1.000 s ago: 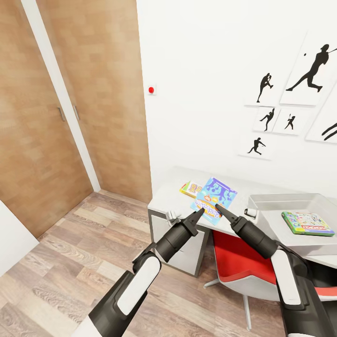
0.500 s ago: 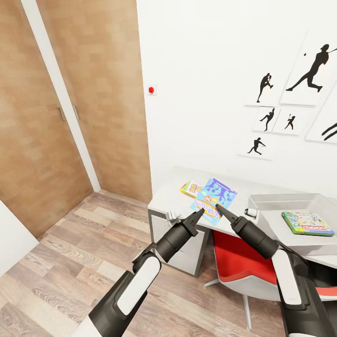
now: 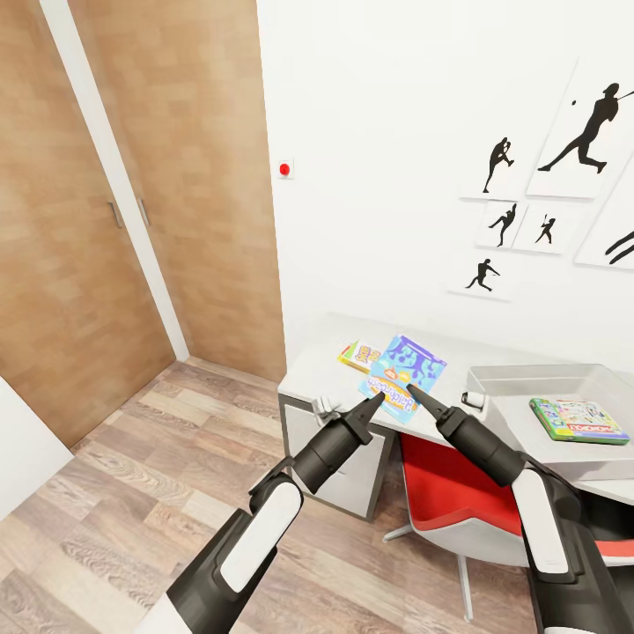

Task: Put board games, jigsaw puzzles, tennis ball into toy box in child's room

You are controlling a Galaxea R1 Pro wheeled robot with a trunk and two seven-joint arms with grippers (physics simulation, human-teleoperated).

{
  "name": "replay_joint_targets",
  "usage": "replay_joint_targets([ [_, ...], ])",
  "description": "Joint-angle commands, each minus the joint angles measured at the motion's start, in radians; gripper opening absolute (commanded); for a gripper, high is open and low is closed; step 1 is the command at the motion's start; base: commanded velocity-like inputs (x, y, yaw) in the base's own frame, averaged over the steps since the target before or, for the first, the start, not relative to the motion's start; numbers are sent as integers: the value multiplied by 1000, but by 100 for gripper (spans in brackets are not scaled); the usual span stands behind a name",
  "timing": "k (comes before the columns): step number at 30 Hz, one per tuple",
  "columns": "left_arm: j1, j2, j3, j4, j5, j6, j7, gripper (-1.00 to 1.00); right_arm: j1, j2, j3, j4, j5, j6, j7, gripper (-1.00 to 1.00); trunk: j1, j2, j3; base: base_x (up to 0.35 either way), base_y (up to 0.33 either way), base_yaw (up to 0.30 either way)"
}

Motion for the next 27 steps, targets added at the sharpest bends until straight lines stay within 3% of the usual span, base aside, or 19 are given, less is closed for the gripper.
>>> replay_joint_targets([
  [1, -1, -1, 0, 0, 8, 9, -3, -100, -1, 0, 0, 0, -5, 10, 2, -100, 1, -2, -2, 0, 0, 0],
  [27, -4, -1, 0, 1, 7, 13, -3, -100, -1, 0, 0, -7, -5, 8, 2, -100, 1, -2, -2, 0, 0, 0],
])
